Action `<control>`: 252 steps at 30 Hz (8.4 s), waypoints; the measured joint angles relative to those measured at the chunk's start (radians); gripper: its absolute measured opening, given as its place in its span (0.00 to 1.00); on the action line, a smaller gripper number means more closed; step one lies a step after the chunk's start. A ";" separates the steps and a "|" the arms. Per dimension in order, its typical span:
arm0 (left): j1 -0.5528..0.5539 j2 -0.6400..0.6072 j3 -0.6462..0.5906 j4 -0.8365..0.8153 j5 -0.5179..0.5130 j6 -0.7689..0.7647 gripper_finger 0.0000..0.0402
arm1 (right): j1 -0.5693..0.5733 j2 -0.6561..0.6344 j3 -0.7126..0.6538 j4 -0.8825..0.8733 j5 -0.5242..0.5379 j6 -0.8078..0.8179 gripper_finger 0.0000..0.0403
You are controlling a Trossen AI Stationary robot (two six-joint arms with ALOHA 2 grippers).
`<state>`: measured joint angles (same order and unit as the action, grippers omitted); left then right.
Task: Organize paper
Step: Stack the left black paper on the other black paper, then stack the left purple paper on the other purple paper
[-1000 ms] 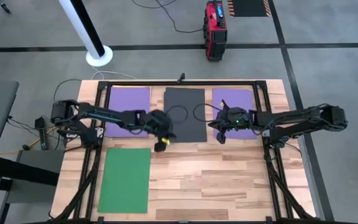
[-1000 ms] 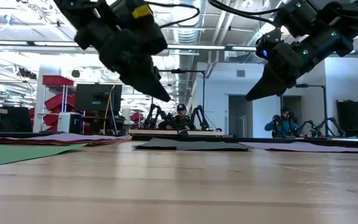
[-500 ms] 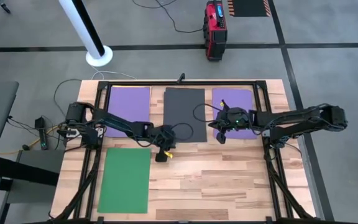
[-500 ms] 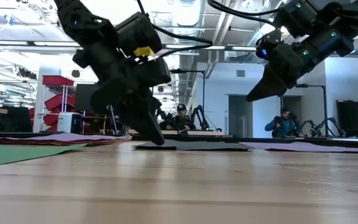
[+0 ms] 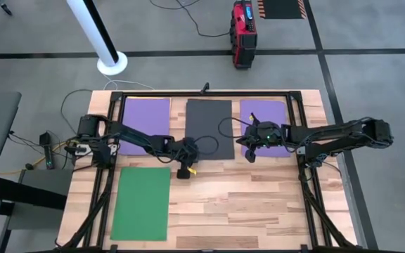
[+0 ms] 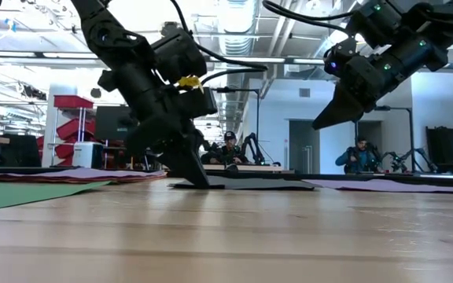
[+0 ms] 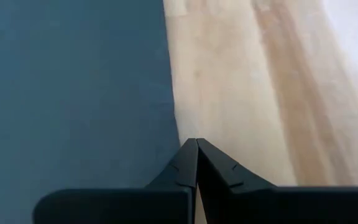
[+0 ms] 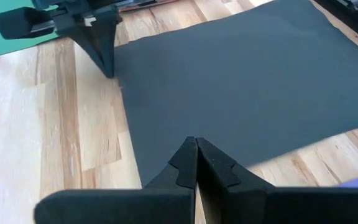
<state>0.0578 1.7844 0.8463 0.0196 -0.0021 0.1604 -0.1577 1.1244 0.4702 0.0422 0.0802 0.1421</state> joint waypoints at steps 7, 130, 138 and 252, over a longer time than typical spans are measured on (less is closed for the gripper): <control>0.027 0.000 0.000 -0.001 -0.008 0.015 0.00 | 0.000 0.000 0.000 -0.005 0.000 0.008 0.00; -0.099 -0.496 -0.360 -0.453 -0.303 -0.184 0.02 | -0.072 0.425 0.043 0.145 0.209 0.017 0.00; -0.097 -0.495 -0.293 -0.526 -0.323 -0.168 0.00 | -0.072 0.425 0.043 0.144 0.209 0.015 0.00; -0.103 -0.909 -0.383 0.003 -0.378 -0.173 0.00 | 0.084 0.958 0.748 0.382 0.052 -0.718 0.00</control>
<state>-0.0448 0.8758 0.4637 0.0222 -0.3805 -0.0128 -0.0738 2.0823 1.2182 0.4240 0.1326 -0.5761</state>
